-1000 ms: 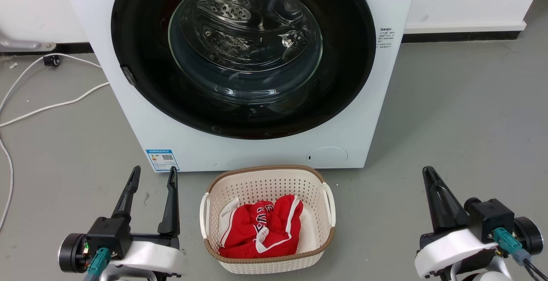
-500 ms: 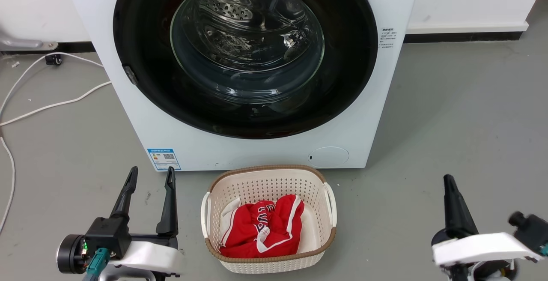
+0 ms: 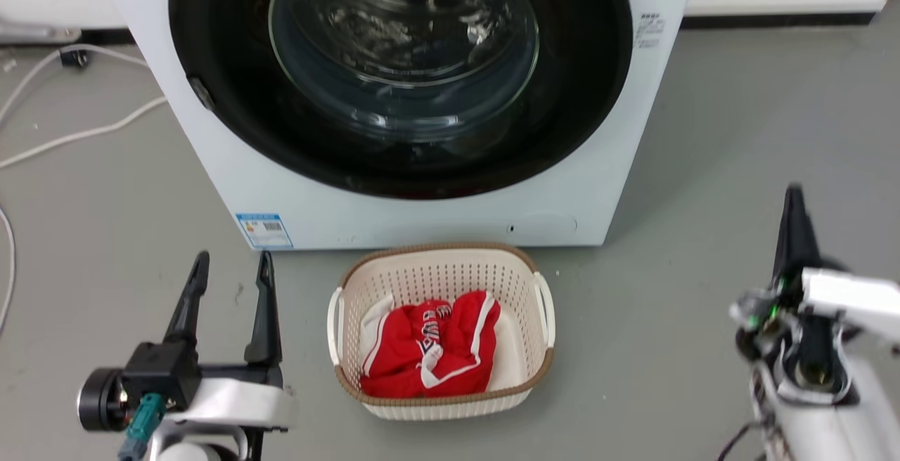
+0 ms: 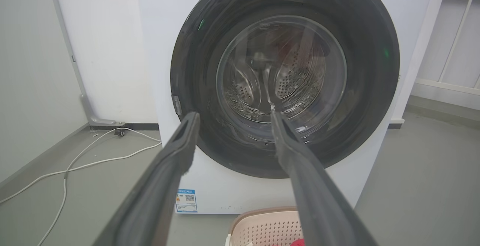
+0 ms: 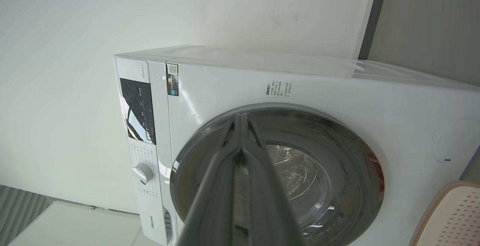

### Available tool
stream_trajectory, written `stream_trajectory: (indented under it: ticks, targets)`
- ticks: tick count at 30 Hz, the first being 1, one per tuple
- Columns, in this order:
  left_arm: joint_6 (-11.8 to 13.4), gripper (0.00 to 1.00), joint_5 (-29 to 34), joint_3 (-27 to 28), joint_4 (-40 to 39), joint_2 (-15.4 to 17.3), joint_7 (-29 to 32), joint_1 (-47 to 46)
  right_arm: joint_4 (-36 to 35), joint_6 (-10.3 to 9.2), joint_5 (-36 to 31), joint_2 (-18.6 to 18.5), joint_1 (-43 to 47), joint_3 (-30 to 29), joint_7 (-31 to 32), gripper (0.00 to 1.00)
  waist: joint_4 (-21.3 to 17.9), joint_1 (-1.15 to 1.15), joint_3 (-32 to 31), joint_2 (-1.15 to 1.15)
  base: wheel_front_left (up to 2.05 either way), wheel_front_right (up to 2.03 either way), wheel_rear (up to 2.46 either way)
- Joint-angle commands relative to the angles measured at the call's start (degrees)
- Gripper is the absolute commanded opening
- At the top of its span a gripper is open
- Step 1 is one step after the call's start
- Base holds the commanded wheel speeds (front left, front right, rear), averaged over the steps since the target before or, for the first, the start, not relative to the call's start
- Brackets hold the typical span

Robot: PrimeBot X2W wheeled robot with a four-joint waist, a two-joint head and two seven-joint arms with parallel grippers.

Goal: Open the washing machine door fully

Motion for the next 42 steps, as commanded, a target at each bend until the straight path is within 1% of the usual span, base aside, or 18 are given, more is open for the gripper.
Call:
stream_trajectory:
  ticks: [1, 6, 12, 16, 21, 25, 30, 35, 42]
  targets:
    - [0.27, 1.0, 0.13, -0.05, -0.66, -0.02, -0.12, -1.43, 1.01, 0.0, -0.02, -1.26, -2.97, -0.26, 0.42, 0.0, 0.03, 0.0, 2.18, 0.0, 0.0, 0.0, 0.0]
    - [0.26, 1.0, 0.31, -0.53, -2.38, -0.03, -0.12, -3.98, 5.25, 0.0, -0.36, -4.92, -13.19, -0.47, 3.2, 0.0, 0.75, 0.0, 6.61, 0.0, 0.0, 0.0, 0.0]
    - [0.3, 1.0, -0.22, -1.08, -3.62, -0.06, -0.12, -7.21, 13.3, 0.0, -0.94, -9.39, -25.68, 0.4, 8.38, 0.0, 1.65, 0.0, 11.53, 0.0, 0.0, 0.0, 0.0]
    - [0.2, 1.0, -0.55, -1.78, -4.04, -0.07, -0.12, -9.13, 19.02, 0.0, -2.89, -11.99, -33.64, 2.37, 12.44, 0.0, 2.3, 0.0, 13.99, 0.0, 0.0, 0.0, 0.0]
    - [-0.05, 1.0, -0.59, -2.56, -4.63, -0.08, -0.12, -11.19, 25.19, 0.0, -4.57, -13.9, -43.06, 5.3, 18.93, 0.0, 3.04, 0.0, 16.59, 0.0, 0.0, 0.0, 0.0]
    - [-0.33, 1.0, -0.71, -3.32, -4.81, -0.08, -0.12, -12.73, 29.11, 0.0, -6.07, -14.4, -49.21, 7.86, 24.65, 0.0, 3.92, 0.0, 18.54, 0.0, 0.0, 0.0, 0.0]
    - [-0.48, 1.0, -0.92, -3.66, -5.29, -0.08, -0.12, -14.26, 34.0, 0.0, -8.33, -14.33, -55.89, 10.36, 29.72, 0.0, 4.65, 0.0, 20.84, 0.0, 0.0, 0.0, 0.0]
    - [-0.58, 1.0, -0.86, -3.89, -5.71, -0.08, -0.12, -15.15, 38.35, 0.0, -10.46, -13.68, -60.44, 11.51, 31.39, 0.0, 5.08, 0.0, 22.48, 0.0, 0.0, 0.0, 0.0]
    - [-0.67, 1.0, -0.65, -4.17, -5.83, -0.09, -0.12, -15.96, 42.72, 0.0, -11.35, -12.61, -64.32, 11.67, 32.8, 0.0, 5.41, 0.0, 24.05, 0.0, 0.0, 0.0, 0.0]
